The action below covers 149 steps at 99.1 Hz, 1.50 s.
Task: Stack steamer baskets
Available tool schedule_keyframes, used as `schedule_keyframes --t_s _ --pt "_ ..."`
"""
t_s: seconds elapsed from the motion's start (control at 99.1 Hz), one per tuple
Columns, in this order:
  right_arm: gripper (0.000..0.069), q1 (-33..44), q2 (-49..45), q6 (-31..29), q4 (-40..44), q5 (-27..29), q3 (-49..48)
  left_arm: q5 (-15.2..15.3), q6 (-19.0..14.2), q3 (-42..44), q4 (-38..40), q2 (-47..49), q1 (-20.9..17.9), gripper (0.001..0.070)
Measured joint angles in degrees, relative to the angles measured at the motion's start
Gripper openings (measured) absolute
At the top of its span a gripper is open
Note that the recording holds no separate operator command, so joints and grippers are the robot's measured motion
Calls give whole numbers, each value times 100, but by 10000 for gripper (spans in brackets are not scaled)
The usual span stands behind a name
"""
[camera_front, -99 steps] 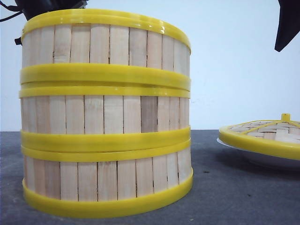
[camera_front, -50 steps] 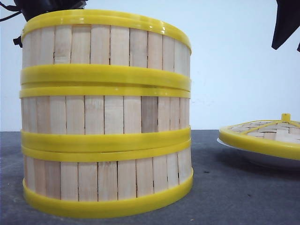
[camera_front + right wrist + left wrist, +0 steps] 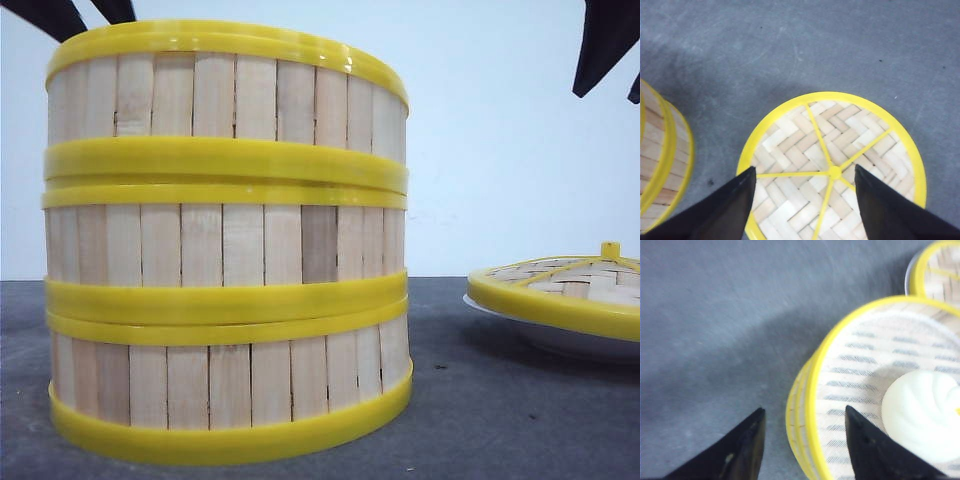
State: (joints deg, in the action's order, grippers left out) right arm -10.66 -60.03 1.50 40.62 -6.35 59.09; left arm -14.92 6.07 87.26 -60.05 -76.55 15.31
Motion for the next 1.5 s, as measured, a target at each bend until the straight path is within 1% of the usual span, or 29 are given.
schedule_keyframes --t_s 0.192,0.363,0.474,0.545,0.696,0.838,1.029,1.13,1.292,1.423,1.504 --pt "383 258 -59 -37 -7 -2 0 2 -35 2 -52 616 -573 298" --pt "383 321 -490 -46 7 4 0 4 -96 13 -361 844 -1115 298" --pt "383 319 -824 -46 0 4 0 9 -118 11 -374 929 -1373 298" --pt "377 319 -1043 -46 -2 2 0 7 -131 -28 -334 986 -1473 298" --pt "336 319 -1488 -46 -37 4 0 13 -208 -411 -138 1113 -1508 298" --pt "331 319 -1784 -46 -138 2 0 20 -306 -907 44 1147 -1508 298" --pt "330 319 -2164 -48 -251 4 0 24 -426 -1635 474 1311 -1506 298" --pt "315 319 -2308 -48 -280 4 0 44 -463 -1930 588 1351 -1506 298" --pt "243 319 -2422 -50 -420 9 2 46 -483 -2050 684 1355 -1506 298" --pt "134 323 -2444 -79 -492 50 2 46 -483 -2050 737 1355 -1506 298" --pt "100 323 -2444 -122 -487 35 7 46 -483 -2050 739 1355 -1506 298"
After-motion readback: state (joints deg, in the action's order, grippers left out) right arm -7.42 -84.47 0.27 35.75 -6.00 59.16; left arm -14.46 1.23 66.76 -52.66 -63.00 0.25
